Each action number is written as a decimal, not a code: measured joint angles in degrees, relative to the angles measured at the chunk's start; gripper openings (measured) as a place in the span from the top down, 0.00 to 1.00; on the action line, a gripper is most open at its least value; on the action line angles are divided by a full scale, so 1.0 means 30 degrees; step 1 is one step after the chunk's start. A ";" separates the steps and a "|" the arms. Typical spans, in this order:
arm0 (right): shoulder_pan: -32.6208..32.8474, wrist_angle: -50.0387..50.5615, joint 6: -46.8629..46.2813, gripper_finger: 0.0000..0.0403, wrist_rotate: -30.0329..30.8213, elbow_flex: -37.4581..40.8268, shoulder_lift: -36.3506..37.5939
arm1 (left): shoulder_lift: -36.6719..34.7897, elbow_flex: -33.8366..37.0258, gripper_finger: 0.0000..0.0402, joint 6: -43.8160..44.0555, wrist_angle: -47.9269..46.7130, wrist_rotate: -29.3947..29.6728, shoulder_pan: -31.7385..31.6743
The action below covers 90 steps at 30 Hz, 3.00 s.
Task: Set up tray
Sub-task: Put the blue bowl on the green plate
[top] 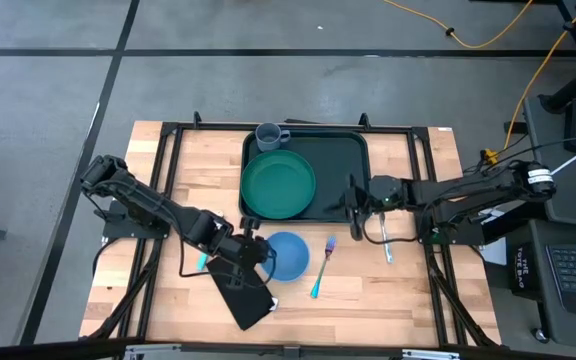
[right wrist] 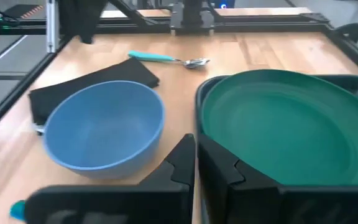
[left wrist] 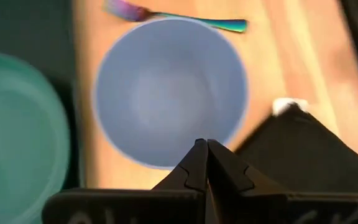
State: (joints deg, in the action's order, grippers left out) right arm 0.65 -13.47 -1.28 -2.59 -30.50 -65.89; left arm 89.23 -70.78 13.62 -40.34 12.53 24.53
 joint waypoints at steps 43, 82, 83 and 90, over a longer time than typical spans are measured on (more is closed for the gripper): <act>0.2129 0.0736 -0.0998 0.94 0.1194 -0.0022 0.0000 | 0.0022 0.3570 0.65 1.2693 0.1990 -0.1082 -0.2498; 0.2437 0.0889 -0.1512 0.94 0.1209 -0.0022 0.0007 | 0.2091 0.3563 0.99 1.0790 0.3535 -0.1414 -0.3016; 0.2437 0.0889 -0.1553 0.94 0.1209 -0.0022 0.0007 | 0.2018 0.3563 0.99 1.0689 0.3538 -0.1336 -0.3025; 0.2437 0.0889 -0.1566 0.94 0.1209 -0.0015 -0.0251 | 0.0263 0.3555 0.99 0.9555 0.3957 -0.0545 -0.3333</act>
State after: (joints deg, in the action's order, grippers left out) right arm 7.97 -10.81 -5.98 1.04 -30.55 -66.64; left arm 90.02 -60.12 42.28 -28.47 10.90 14.53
